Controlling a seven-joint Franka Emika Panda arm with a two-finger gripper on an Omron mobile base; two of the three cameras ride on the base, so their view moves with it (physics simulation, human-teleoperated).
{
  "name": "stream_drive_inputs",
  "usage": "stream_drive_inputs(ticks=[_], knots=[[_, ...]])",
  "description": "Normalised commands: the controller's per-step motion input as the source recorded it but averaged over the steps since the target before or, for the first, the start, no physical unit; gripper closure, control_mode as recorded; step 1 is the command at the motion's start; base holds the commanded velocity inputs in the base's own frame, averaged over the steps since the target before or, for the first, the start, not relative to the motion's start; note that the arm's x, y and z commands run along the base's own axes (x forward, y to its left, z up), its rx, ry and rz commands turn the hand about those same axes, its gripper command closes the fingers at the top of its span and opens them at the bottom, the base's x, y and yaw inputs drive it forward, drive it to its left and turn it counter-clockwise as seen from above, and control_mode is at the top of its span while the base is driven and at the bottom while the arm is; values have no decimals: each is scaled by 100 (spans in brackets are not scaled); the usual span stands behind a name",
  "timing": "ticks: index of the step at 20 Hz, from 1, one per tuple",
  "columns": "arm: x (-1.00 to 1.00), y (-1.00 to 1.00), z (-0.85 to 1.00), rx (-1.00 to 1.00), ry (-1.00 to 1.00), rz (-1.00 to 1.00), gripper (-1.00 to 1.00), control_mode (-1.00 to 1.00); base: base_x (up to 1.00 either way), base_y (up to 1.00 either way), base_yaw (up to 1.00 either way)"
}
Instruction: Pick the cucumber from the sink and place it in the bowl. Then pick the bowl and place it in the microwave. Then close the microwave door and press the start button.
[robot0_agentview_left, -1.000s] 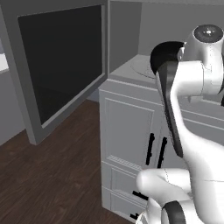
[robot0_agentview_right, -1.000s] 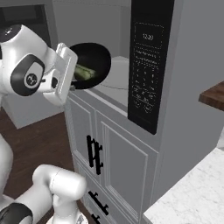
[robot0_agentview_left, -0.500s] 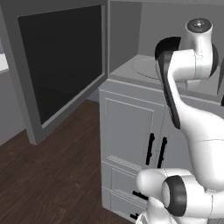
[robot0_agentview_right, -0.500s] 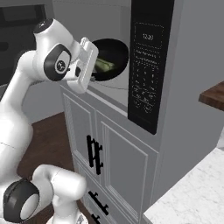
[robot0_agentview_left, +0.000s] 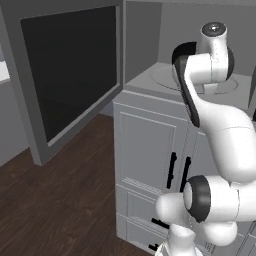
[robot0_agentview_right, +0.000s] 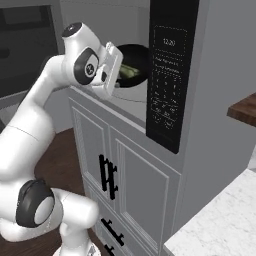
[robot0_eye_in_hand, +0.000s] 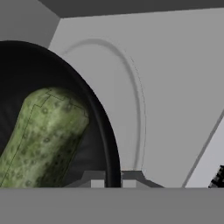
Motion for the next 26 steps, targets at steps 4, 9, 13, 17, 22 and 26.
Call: stream_drive_inputs(ticks=[4, 9, 13, 17, 22, 26], knots=[[37, -17, -34, 0, 0, 1, 100, -100, 0, 0, 0], [30, -15, -34, 0, 0, 0, 100, -100, 0, 0, 0], [33, -6, -27, 0, 4, 1, 100, -100, 0, 0, 0], [23, -11, -32, 0, 1, 5, 100, -100, 0, 0, 0], [33, -4, -19, 0, -1, 2, -100, -100, 0, 0, 0], [29, 0, -3, 0, -21, 0, -100, -100, 0, 0, 0]])
